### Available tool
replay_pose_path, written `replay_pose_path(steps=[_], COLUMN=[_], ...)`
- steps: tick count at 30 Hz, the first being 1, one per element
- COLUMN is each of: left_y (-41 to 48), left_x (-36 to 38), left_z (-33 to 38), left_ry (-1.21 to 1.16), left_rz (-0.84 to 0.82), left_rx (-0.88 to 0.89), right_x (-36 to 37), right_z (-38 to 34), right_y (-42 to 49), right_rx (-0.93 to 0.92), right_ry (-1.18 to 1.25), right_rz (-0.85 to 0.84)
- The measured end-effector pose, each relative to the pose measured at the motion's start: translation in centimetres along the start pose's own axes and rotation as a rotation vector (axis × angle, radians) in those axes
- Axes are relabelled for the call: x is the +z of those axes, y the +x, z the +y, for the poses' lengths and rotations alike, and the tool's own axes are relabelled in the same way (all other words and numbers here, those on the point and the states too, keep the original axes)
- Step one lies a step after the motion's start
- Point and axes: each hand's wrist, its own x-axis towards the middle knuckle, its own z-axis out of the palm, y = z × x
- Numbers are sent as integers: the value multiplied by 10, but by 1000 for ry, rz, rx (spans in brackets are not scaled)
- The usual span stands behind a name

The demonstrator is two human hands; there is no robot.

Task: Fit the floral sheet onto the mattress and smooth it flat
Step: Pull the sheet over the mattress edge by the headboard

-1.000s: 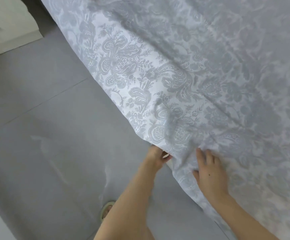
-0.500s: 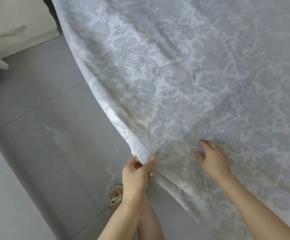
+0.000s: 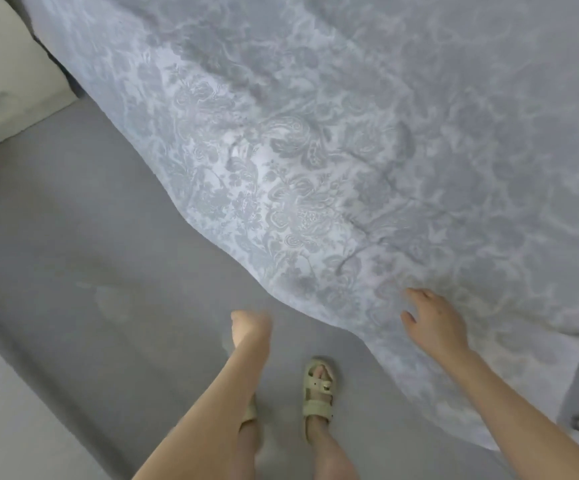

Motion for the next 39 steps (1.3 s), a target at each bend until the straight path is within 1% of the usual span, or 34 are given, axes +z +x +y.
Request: replay_pose_path(steps=[3, 7, 8, 11, 15, 17, 19, 20, 22, 24, 26, 27, 29, 31, 32, 33, 34, 35, 38, 39], left_y=[-35, -84, -94, -121, -152, -164, -171, -174, -178, -182, -187, -189, -189, -183, -179, -175, -173, -172, -174, -175], left_x=[31, 86, 101, 153, 221, 248, 272, 283, 300, 312, 321, 325, 333, 338, 338, 337, 336, 336, 336, 337], left_z=[5, -2, -3, -15, -39, -54, -69, -74, -83, -86, -85, -83, -80, -79, -80, -82, -83, -84, -81, -81], left_ry=[118, 264, 311, 399, 523, 617, 719, 793, 970, 1118, 1243, 1306, 1458, 1641, 1739, 1829, 1901, 1949, 1952, 1940], left_rz=[-75, -166, -211, -315, -405, -421, -417, -399, -346, -297, -268, -263, -289, -320, -320, -304, -281, -261, -260, -263], left_rx=[100, 227, 251, 356, 491, 538, 617, 686, 901, 1122, 1279, 1325, 1325, 1246, 1224, 1234, 1263, 1289, 1320, 1330], right_x=[3, 20, 24, 46, 90, 113, 128, 133, 142, 139, 124, 113, 91, 84, 92, 105, 118, 129, 154, 161], right_z=[40, 108, 126, 185, 252, 270, 281, 285, 294, 304, 318, 326, 341, 343, 344, 344, 344, 345, 353, 352], right_y=[-17, -39, -45, -61, -86, -94, -92, -91, -93, -104, -126, -140, -166, -182, -184, -182, -177, -172, -150, -143], right_rx=[132, 419, 501, 729, 1010, 1017, 933, 885, 781, 649, 549, 531, 516, 506, 492, 504, 548, 639, 1097, 1204], right_ry=[51, 221, 261, 439, 683, 860, 1044, 1079, 1017, 830, 683, 627, 528, 518, 540, 629, 757, 893, 1352, 1457], right_rz=[-18, -13, 0, 13, 33, -53, -121, -109, -22, 75, 193, 259, 385, 361, 350, 303, 216, 149, 39, -39])
